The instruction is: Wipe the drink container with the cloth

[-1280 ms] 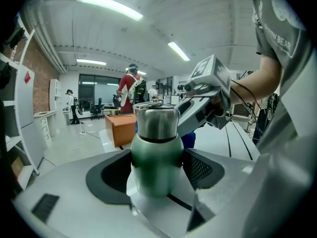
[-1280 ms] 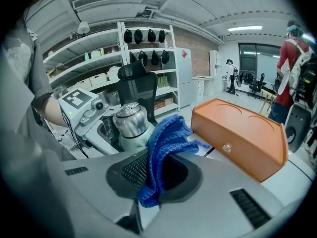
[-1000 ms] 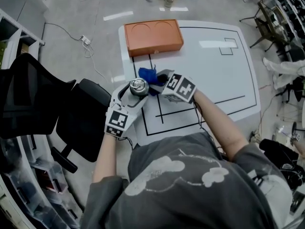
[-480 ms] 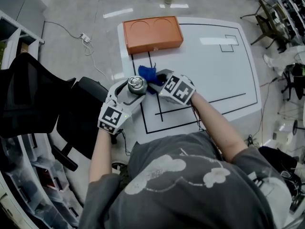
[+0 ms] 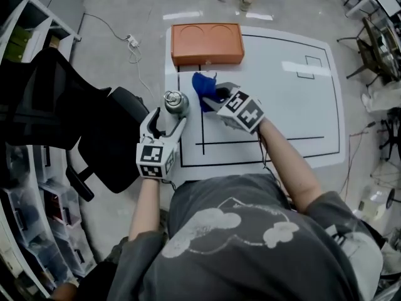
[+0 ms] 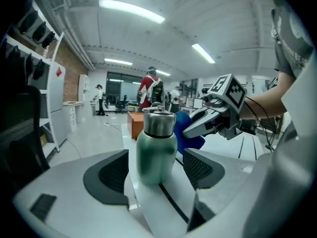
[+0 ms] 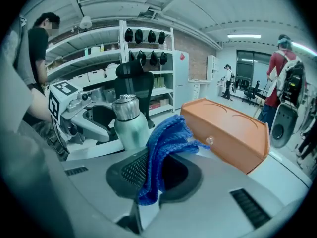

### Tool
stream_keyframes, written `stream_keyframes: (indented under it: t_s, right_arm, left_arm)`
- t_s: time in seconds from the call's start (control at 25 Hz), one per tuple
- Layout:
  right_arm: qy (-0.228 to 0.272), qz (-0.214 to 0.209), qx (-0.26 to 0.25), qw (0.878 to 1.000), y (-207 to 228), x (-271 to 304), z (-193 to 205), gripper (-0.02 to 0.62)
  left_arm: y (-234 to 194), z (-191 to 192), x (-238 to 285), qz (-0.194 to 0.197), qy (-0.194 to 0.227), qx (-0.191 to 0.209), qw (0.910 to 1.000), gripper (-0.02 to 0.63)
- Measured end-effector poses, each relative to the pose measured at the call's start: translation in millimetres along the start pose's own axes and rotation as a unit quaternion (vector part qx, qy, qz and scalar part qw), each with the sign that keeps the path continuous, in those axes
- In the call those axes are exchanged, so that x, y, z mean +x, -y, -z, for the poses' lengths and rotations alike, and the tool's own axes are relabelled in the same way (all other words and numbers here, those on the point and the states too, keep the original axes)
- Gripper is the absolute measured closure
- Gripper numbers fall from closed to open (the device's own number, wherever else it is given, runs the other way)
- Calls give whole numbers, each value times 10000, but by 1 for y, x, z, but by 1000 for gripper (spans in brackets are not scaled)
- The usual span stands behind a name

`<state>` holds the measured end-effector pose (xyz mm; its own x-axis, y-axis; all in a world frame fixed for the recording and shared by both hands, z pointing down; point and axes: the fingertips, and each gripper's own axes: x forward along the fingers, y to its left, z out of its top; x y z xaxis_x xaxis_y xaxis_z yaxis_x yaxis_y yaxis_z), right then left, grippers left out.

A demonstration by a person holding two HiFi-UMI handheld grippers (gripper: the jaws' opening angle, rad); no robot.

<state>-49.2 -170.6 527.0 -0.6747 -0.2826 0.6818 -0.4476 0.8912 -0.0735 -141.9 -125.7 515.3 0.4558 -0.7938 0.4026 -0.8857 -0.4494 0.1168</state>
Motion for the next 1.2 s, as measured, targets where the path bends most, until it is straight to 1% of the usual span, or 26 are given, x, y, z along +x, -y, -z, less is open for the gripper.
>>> stream_keyframes:
  t_s: [0.12, 0.2, 0.32, 0.44, 0.52, 0.6, 0.68, 0.84, 1.04, 1.2]
  right_arm:
    - [128, -33, -24, 9999, 1, -10, -1, 551]
    - [179, -48, -75, 9998, 2, -17, -1, 551]
    - [245, -55, -114, 9996, 5, -26, -1, 552]
    - [286, -63, -137, 9995, 8, -32, -1, 551]
    - [308, -68, -157, 9994, 9, -37, -1, 551]
    - [329, -66, -169, 9993, 11, -40, -1, 551]
    - [350, -104, -235, 9991, 12, -42, -3, 551]
    - [343, -378, -623, 9968, 5, -44, -11, 552]
    - [265, -753, -1063, 9911, -3, -38, -29, 552]
    - [159, -1094, -1312, 9852, -12, -28, -43, 551]
  left_arm:
    - [5, -5, 4, -670, -19, -303, 9973, 277]
    - [6, -8, 8, -1184, -30, -503, 9917, 275]
    - [8, -14, 16, -1823, -104, -575, 9815, 272]
    - [0, -13, 23, -2251, -235, -705, 9715, 269]
    - [-6, -10, 24, -2398, -341, -753, 9673, 270]
    - [-8, -9, 26, -2362, -393, -756, 9680, 273]
    - [-8, -9, 26, -2231, -393, -705, 9714, 285]
    - [-7, -12, 25, -1870, -245, -532, 9806, 288]
    - [-3, -15, 26, -1078, -77, -167, 9940, 290]
    - [-1, -14, 25, -385, 47, 115, 9992, 291]
